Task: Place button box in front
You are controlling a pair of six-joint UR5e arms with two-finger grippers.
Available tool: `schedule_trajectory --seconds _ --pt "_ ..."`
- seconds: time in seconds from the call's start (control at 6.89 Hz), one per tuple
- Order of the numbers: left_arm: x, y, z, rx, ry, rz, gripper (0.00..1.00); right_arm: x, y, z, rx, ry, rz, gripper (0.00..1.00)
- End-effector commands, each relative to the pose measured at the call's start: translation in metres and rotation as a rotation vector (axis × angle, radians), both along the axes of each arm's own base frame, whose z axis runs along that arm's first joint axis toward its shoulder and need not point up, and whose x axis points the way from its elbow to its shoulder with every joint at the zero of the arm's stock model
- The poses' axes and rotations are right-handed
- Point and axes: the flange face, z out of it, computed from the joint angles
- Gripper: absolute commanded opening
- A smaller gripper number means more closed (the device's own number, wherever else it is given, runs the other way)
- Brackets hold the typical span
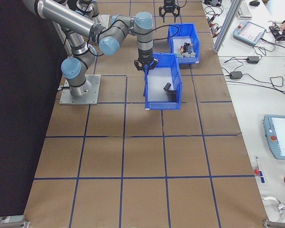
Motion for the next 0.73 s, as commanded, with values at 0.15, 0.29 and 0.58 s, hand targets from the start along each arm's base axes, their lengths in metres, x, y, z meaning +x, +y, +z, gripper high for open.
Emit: schedule_trajectory --seconds 0.15,0.29,0.58 --pt "0.084 0.079 0.077 0.093 -0.058 -0.591 1.0 0.108 0.034 -0.028 0.037 -0.006 -0.04 0.03" --pt "0.113 0.099 0.08 0.104 -0.047 -0.701 1.0 0.139 0.05 -0.041 0.043 0.024 -0.039 0.03" --pt "0.127 0.153 0.076 0.049 -0.045 -1.033 1.0 0.188 0.081 -0.053 0.03 0.056 -0.05 0.03"
